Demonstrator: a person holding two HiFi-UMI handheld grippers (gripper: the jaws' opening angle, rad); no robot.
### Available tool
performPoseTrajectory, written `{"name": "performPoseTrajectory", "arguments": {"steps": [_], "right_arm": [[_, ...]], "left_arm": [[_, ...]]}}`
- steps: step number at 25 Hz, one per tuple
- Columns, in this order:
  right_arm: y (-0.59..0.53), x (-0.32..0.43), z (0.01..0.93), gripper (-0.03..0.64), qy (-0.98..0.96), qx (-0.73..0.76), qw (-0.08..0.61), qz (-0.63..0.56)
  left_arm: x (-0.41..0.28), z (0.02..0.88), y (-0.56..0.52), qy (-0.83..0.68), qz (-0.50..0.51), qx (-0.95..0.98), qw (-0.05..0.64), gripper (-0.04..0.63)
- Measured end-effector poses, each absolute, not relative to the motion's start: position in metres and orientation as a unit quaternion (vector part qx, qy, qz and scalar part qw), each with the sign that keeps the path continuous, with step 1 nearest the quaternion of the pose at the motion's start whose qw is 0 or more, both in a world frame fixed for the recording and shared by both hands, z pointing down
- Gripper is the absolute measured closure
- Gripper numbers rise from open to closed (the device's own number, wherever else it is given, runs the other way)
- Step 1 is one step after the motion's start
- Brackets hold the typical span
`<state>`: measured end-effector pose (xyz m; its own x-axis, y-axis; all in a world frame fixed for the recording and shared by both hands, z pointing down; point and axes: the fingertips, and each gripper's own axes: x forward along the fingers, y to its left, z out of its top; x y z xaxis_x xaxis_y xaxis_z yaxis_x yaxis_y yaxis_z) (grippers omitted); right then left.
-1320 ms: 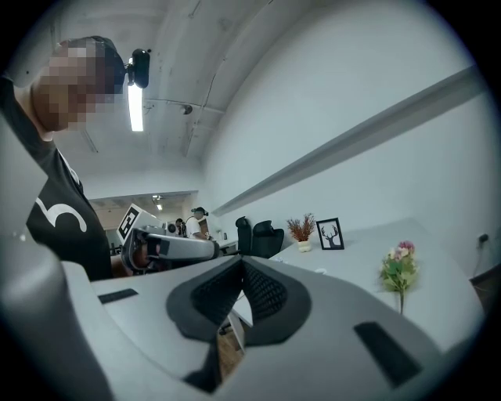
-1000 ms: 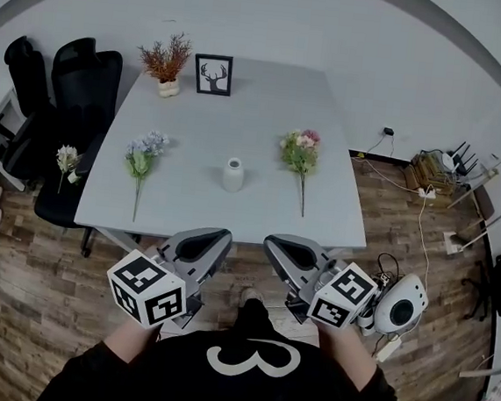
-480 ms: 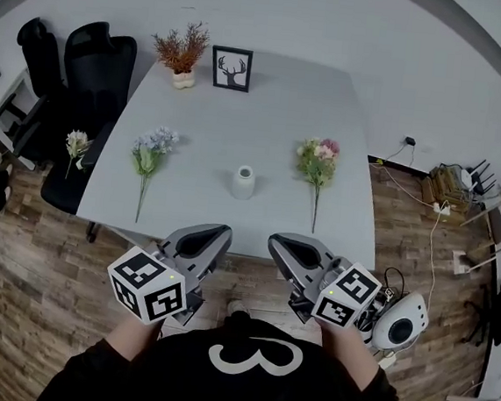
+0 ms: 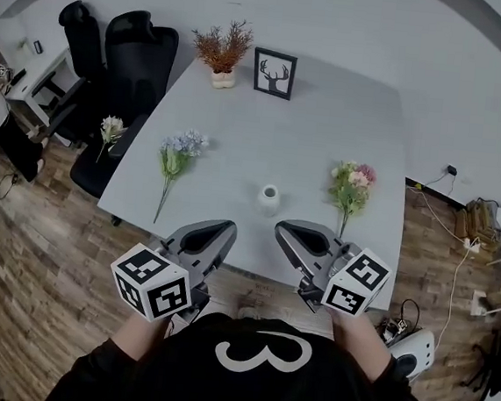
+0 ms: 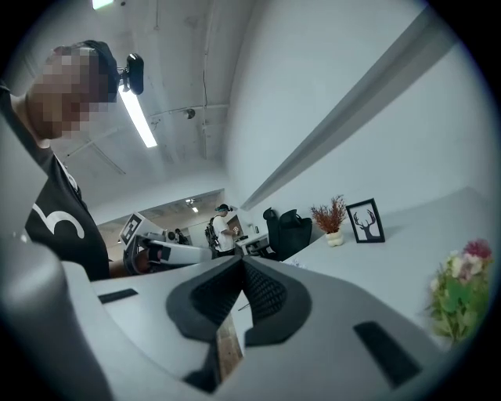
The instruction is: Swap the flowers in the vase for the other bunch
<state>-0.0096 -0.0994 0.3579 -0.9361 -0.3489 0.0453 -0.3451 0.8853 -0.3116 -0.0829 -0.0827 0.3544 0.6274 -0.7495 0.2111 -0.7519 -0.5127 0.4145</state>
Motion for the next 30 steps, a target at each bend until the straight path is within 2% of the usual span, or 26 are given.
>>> {"name": "performPoseTrajectory", "arguments": {"steps": [14,23,28,30], "right_arm": [[-0.144,-0.016,0.358,0.609,0.973,-0.163,0.007,-0.164],[-0.193,-0.025,0.364,0.609,0.964,-0.191,0.006,-0.186],[-0.216,-0.029,0.379,0.609,0.958,-0.205,-0.004,-0.201],[-0.224,-0.027,0.384,0.609,0.955,-0.212,-0.002,-0.209]], "left_arm": [[-0.132,0.361,-0.124,-0.48,0.037,0.856,0.187,0.584],[-0.187,0.385,-0.182,-0.501,0.06,0.836,0.213,0.58],[-0.226,0.419,-0.218,-0.518,0.077,0.812,0.257,0.466],[-0.239,0.429,-0.232,-0.526,0.076,0.801,0.275,0.4]]}}
